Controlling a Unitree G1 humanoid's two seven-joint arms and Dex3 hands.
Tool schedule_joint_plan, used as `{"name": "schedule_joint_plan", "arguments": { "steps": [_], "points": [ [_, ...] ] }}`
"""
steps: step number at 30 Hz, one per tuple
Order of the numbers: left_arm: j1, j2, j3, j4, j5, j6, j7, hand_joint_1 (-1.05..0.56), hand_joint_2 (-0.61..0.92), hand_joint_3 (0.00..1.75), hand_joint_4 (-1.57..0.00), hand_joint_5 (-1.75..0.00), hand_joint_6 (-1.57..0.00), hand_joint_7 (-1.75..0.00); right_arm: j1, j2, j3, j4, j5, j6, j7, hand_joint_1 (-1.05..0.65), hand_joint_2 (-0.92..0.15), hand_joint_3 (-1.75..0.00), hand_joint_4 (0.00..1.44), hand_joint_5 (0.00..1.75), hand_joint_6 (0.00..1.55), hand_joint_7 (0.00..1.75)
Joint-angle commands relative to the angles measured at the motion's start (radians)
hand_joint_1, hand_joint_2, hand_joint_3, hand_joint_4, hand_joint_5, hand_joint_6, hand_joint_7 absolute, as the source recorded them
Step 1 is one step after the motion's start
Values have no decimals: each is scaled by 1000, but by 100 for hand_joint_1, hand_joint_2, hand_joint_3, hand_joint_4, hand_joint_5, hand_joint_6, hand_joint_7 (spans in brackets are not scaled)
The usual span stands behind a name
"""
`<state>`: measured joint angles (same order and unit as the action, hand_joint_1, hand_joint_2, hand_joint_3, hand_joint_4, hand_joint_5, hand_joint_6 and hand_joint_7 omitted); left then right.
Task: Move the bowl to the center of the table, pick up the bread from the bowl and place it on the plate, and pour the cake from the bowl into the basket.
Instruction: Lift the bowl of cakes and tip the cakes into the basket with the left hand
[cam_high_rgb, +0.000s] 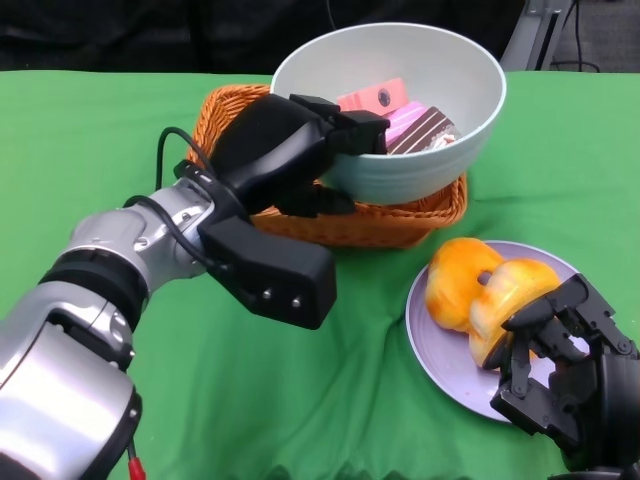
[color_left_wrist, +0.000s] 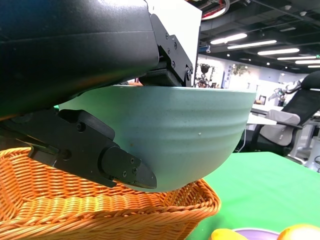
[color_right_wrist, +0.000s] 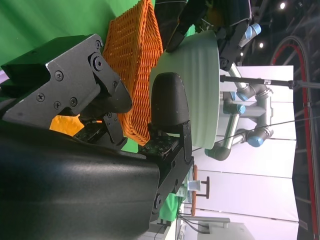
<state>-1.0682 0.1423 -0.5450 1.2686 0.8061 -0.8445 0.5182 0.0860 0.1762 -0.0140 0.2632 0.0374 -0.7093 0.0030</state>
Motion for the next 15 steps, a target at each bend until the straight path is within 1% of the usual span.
{"name": "schedule_joint_plan", "arguments": {
  "steps": [1,2,3,4,6,8,11,15],
  "points": [
    [-41,-17,25,9,-43,10,-15,-23,92,34,-68,-161,-70,-119,-6,-13,-6,21,13,-18,5,15,-59,-128,72,175,56,158],
    [-41,-23,30,11,-52,13,-21,-23,92,34,-66,-165,-69,-120,-6,-11,-7,23,13,-18,4,15,-59,-128,72,175,56,158],
    [-42,-27,33,13,-58,15,-25,-23,92,34,-64,-171,-66,-129,-6,-10,-7,23,13,-18,3,15,-59,-128,72,175,56,158],
    [-42,-35,44,16,-73,21,-42,-23,92,34,-63,-173,-65,-132,-6,-9,-7,25,14,-19,4,15,-59,-128,72,175,56,158],
    [-41,-48,63,19,-93,33,-69,-24,92,38,-62,-174,-61,-142,-6,-11,-5,25,24,-13,14,14,-59,-128,72,175,56,159],
    [-43,-61,78,19,-111,47,-92,-23,92,39,-62,-175,-60,-145,-10,-13,-7,34,22,-24,17,15,-59,-128,72,175,55,159],
    [-44,-79,103,18,-147,59,-134,-20,92,44,-63,-175,-62,-144,-13,-12,-9,39,19,-23,14,15,-59,-127,71,175,55,159],
    [-43,-98,129,16,-185,62,-166,-18,92,44,-65,-170,-67,-127,-20,-12,-11,48,21,-24,14,14,-58,-127,72,175,55,158]
  ]
}}
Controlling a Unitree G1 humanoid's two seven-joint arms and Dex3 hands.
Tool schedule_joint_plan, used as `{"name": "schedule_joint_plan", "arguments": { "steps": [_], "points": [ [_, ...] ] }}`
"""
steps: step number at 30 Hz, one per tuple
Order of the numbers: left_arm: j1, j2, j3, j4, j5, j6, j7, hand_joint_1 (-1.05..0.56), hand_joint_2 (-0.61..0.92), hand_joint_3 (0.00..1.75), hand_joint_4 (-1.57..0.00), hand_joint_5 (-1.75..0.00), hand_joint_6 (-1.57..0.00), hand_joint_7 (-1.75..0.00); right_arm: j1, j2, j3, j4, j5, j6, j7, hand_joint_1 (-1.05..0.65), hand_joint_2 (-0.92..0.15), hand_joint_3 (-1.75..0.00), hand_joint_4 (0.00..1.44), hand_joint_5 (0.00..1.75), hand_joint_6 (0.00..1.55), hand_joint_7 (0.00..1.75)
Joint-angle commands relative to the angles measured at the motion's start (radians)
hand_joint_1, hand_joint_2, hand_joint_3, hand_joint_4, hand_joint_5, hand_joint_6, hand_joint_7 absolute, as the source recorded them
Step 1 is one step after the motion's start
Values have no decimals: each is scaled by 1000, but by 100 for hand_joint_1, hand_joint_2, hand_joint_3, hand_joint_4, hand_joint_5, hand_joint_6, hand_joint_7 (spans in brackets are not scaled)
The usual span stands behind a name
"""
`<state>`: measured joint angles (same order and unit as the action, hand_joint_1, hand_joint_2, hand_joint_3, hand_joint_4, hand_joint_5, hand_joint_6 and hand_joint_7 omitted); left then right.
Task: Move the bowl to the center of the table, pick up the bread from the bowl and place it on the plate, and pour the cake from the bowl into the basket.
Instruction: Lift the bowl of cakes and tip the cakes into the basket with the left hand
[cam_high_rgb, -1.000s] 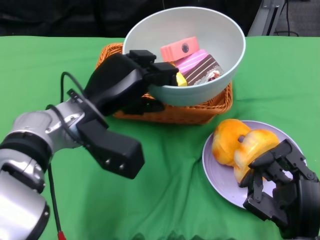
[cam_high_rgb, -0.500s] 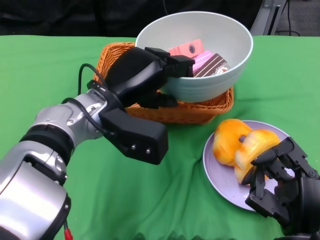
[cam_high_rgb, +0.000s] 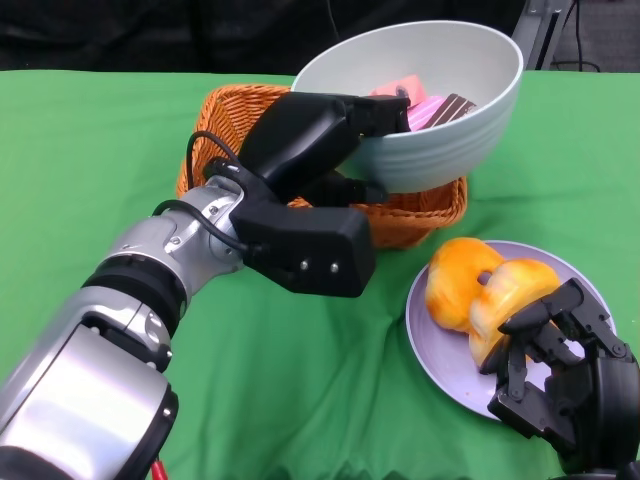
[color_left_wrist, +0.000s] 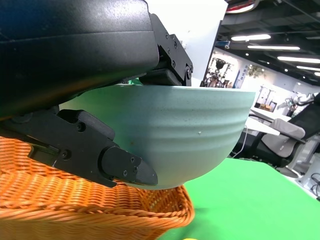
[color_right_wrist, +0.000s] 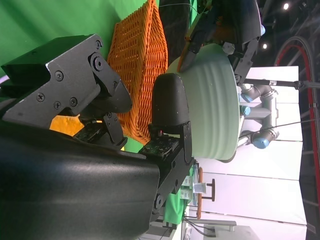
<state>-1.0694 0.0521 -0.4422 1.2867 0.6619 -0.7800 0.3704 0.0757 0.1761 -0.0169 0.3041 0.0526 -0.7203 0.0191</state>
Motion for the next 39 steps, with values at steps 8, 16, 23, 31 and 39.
{"name": "schedule_joint_plan", "arguments": {
  "steps": [8,16,23,31,39],
  "points": [
    [-40,-55,92,-1,-123,6,-96,-19,92,50,-65,-175,-61,-147,-21,-12,-14,25,-2,-20,-12,15,-58,-129,72,175,56,160],
    [-43,-100,180,-5,-227,62,-206,-19,92,55,-69,-175,-57,-160,-25,-13,-13,28,5,-17,-10,15,-56,-132,73,175,55,161],
    [-46,-148,282,-10,-351,113,-302,-20,92,59,-70,-175,-51,-163,-29,-19,-19,38,1,-31,-11,15,-56,-131,72,175,55,162],
    [-56,-204,449,-17,-558,230,-481,-23,92,56,-80,-175,-54,-167,-34,-27,-20,57,8,-44,-1,14,-56,-131,73,175,55,161],
    [-63,-224,515,-16,-632,284,-544,-22,92,54,-71,-175,-47,-174,-36,-25,-21,61,8,-45,-5,14,-55,-132,75,175,56,161]
  ]
}}
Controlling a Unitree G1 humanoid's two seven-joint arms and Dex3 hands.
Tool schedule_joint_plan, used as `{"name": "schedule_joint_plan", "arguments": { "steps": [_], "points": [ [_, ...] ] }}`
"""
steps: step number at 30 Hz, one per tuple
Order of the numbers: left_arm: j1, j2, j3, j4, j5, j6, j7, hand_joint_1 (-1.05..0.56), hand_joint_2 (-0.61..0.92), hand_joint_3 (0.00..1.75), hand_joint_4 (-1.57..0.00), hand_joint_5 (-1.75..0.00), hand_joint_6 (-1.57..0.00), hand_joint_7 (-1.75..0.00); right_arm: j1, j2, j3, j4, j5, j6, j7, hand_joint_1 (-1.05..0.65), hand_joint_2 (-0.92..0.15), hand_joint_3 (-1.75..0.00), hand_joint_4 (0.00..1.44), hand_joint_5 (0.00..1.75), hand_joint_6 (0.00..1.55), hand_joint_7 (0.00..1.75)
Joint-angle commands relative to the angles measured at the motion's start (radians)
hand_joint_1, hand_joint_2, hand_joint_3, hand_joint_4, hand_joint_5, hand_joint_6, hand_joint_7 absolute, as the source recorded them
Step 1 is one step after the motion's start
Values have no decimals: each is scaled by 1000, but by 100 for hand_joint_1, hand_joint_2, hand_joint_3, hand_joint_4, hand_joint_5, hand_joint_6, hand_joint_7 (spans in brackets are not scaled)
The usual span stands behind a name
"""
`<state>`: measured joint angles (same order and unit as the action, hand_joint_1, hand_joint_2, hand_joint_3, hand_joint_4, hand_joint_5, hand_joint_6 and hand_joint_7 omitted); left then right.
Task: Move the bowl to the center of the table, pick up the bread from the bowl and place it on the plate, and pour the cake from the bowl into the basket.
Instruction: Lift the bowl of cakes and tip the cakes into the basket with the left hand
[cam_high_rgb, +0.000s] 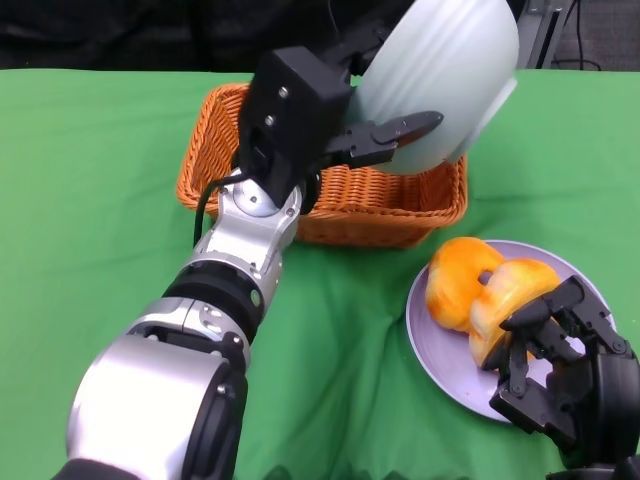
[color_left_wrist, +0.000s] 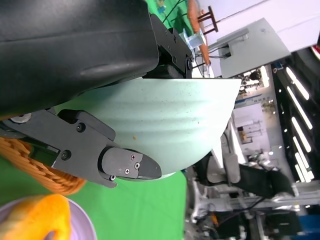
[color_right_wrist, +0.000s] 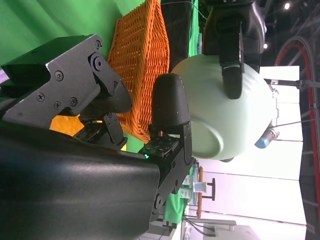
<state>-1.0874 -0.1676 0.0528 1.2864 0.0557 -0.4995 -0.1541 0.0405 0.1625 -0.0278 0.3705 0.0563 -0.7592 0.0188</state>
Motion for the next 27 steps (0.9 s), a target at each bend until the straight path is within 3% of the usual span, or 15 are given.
{"name": "schedule_joint_plan", "arguments": {
  "steps": [1,14,22,27],
  "points": [
    [-45,-9,26,-15,-32,6,-23,-22,92,53,-71,-175,-47,-173,-2,-13,-11,-3,0,-7,-7,14,-55,-132,75,175,56,161],
    [-53,-25,92,-13,-90,62,-75,-23,90,51,-62,-175,-48,-168,-13,-14,-11,14,12,-15,3,14,-55,-132,74,175,56,162],
    [-77,-44,200,-17,-222,176,-165,-24,84,57,-67,-172,-62,-152,-13,-15,-15,14,14,-15,11,15,-56,-132,74,175,56,162],
    [-99,-42,268,-13,-302,270,-216,-22,81,59,-68,-174,-65,-156,-11,-8,-16,11,10,-12,4,15,-56,-131,73,175,55,162]
  ]
}}
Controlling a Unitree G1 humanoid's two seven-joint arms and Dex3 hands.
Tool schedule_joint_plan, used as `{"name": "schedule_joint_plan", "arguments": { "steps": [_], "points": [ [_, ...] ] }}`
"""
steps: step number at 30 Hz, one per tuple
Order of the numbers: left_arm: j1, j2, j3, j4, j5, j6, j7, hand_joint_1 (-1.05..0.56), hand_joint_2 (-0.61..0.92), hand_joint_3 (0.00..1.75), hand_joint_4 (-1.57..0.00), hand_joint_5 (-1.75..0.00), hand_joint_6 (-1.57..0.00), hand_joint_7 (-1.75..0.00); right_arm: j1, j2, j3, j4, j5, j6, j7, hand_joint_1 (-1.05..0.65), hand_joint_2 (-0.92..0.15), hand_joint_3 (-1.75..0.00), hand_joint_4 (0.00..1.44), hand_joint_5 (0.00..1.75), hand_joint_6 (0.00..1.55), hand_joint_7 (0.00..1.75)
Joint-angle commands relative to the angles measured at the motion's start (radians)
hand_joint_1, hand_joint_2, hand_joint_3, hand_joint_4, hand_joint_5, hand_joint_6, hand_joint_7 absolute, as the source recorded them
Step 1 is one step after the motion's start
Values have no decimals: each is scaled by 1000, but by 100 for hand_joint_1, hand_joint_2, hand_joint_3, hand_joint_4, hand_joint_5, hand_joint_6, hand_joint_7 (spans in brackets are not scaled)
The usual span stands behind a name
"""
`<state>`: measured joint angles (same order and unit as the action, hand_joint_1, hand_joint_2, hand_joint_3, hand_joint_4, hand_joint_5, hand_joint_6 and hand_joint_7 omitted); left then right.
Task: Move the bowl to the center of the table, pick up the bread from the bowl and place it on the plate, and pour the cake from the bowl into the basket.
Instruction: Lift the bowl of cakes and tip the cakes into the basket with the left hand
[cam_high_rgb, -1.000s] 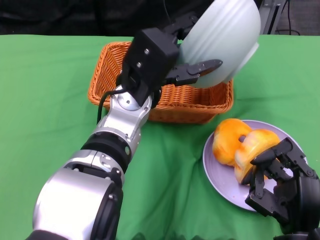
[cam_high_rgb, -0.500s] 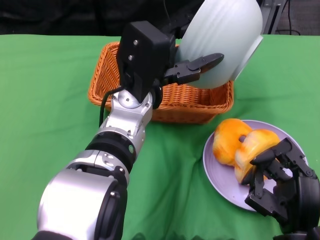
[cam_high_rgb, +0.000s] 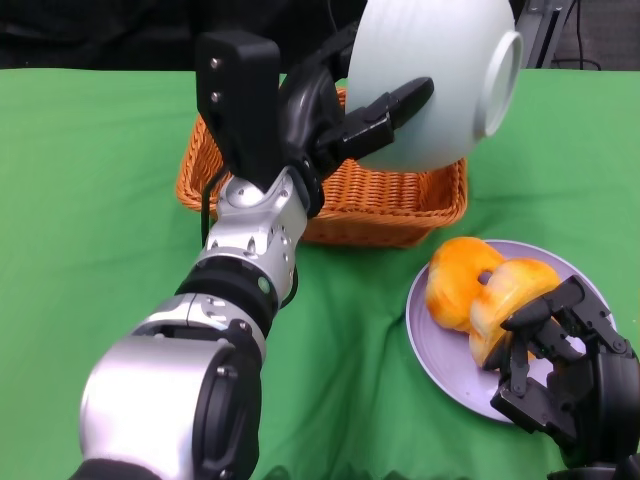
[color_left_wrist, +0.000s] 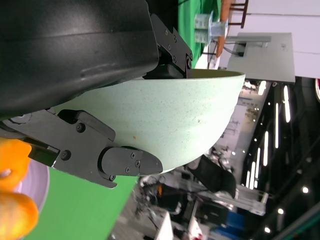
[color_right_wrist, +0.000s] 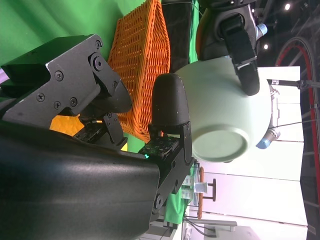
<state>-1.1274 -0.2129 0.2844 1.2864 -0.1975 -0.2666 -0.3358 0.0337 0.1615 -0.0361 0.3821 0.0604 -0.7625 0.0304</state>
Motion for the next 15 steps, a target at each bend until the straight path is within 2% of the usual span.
{"name": "schedule_joint_plan", "arguments": {
  "steps": [1,6,15],
  "points": [
    [-63,4,48,-12,-62,55,-39,-21,81,59,-69,-174,-65,-157,-5,-6,-8,0,5,-10,-8,16,-56,-131,74,175,56,162],
    [-75,12,92,-8,-109,129,-47,-13,84,63,-70,-175,-67,-158,-7,-9,-8,6,5,-17,-4,17,-57,-132,73,175,56,162],
    [-79,22,142,-4,-162,208,-77,-9,80,74,-70,-175,-68,-158,-11,-9,-12,14,2,-28,-8,16,-55,-134,74,175,57,162]
  ]
}}
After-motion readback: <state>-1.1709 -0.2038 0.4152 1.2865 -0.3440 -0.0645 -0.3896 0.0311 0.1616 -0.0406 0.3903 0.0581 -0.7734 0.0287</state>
